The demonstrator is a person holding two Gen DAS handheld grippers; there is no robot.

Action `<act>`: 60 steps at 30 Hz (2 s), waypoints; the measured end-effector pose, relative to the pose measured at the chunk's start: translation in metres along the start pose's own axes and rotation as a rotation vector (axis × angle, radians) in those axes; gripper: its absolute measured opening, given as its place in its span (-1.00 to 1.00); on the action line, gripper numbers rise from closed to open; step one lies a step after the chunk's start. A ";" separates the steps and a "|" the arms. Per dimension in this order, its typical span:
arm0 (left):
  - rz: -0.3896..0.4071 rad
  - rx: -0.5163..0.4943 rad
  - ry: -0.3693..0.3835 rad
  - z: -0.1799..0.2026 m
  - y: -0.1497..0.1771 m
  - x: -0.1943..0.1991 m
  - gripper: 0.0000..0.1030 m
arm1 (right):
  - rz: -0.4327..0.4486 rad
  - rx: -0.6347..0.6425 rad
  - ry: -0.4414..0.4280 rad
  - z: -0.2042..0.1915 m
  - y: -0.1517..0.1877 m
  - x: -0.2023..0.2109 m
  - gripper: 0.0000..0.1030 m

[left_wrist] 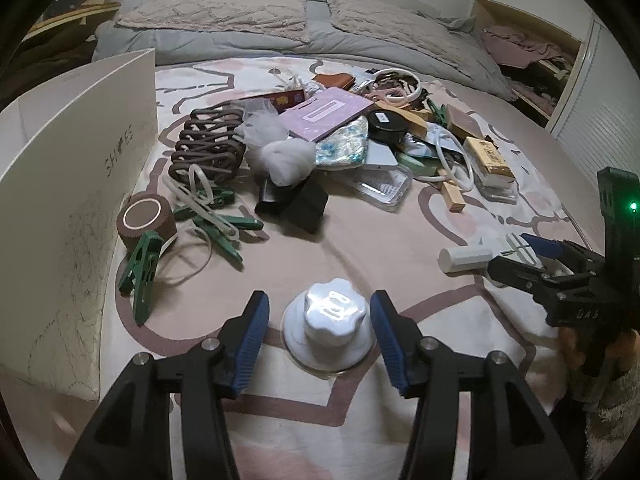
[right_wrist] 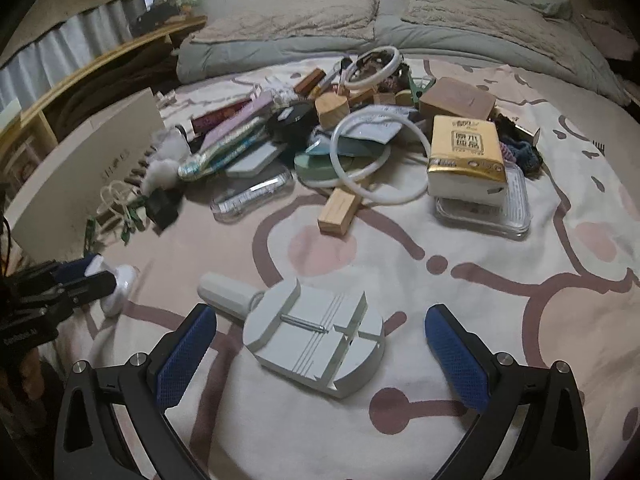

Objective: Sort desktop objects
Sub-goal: 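Close the right tool on the grey holder while the left grasps the white knob base, then carry the grey holder and white knob base with both tools over the box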

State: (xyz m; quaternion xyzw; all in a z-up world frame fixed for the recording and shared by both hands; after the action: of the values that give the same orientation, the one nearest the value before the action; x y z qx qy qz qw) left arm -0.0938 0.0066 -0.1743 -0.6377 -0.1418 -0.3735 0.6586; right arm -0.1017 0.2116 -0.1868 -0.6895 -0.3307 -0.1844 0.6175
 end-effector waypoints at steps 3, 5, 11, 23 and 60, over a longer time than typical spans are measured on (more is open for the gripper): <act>-0.011 0.010 0.001 -0.001 0.002 -0.002 0.02 | -0.021 0.004 0.026 0.003 0.003 -0.001 0.63; -0.017 0.012 0.001 -0.001 0.003 -0.003 0.02 | -0.018 -0.002 0.034 0.005 0.003 0.001 0.48; -0.026 0.007 0.008 0.002 0.005 -0.005 0.02 | -0.014 0.016 0.043 0.002 0.004 0.003 0.32; -0.035 -0.002 0.007 0.003 0.007 -0.008 0.02 | 0.005 -0.013 0.035 0.004 0.000 0.007 0.32; -0.036 -0.038 -0.031 0.008 0.012 -0.013 0.09 | 0.053 -0.011 0.039 -0.001 -0.008 0.017 0.32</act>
State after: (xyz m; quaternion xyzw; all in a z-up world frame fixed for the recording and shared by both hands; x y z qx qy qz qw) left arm -0.0922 0.0175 -0.1900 -0.6532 -0.1564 -0.3778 0.6373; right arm -0.0947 0.2143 -0.1697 -0.6978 -0.2990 -0.1831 0.6246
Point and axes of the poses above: each gripper's, at about its wrist camera, not at the fingertips, and x roughly against the way its jaws point, z to its right, y to its underside, the point moved 5 cm from there along -x, roughly the way its jaws point, and after that the axes turned 10 degrees about z, right-handed, at the moved point
